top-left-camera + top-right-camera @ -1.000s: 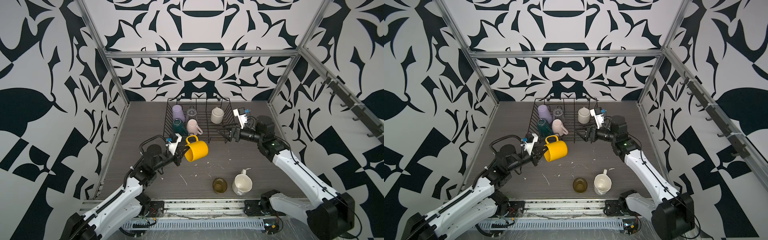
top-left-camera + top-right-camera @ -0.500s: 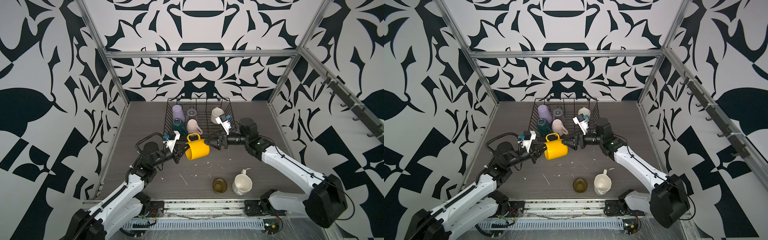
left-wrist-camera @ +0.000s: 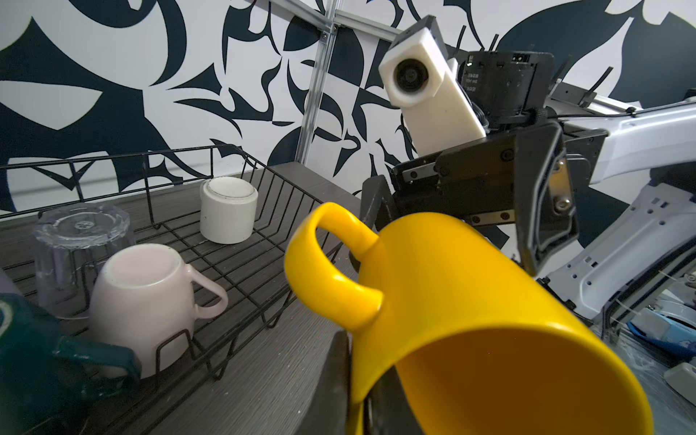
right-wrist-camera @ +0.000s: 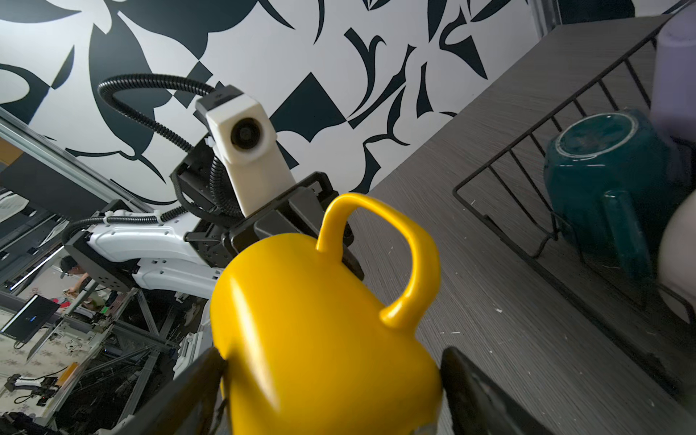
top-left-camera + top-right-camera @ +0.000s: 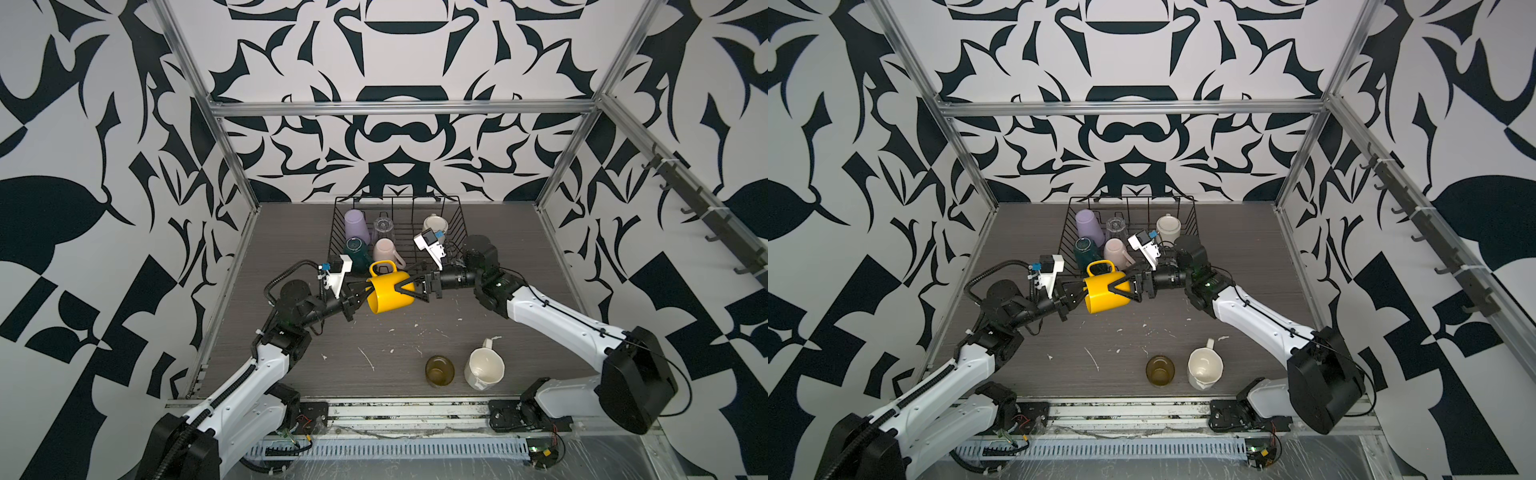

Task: Load the cups into the dish rack
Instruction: 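Raise the yellow mug while the right gripper reaches to its base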

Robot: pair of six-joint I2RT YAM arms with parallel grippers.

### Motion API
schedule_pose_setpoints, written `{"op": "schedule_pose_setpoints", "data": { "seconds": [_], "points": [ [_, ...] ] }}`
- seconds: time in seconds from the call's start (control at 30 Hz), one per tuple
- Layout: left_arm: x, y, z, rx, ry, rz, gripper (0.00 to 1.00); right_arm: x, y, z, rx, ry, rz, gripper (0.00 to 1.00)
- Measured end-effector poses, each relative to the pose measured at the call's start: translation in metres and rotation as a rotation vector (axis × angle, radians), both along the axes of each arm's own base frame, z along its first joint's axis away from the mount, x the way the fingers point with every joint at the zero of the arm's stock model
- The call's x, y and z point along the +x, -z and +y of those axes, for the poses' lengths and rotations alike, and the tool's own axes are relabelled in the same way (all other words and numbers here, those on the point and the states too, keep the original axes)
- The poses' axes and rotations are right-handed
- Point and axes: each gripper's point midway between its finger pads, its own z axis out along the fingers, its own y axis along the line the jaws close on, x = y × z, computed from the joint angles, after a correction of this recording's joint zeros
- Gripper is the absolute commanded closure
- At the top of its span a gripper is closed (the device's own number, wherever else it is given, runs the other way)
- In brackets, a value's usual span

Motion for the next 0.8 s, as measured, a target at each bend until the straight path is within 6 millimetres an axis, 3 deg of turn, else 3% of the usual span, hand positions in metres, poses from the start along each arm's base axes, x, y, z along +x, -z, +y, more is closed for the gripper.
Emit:
{"op": "schedule_pose_setpoints", "data": {
  "seconds": [0.5,0.8],
  "points": [
    [0.001,-0.001,0.001,-0.029,0.026,0.044,1.0,0.003,-0.008,0.013,0.013,-0.013,-0.02,0.11],
    [0.017,-0.01,0.005,-0.069,0.032,0.18,1.0,0.007,-0.016,0.01,0.028,0.025,-0.067,0.09]
  ]
}}
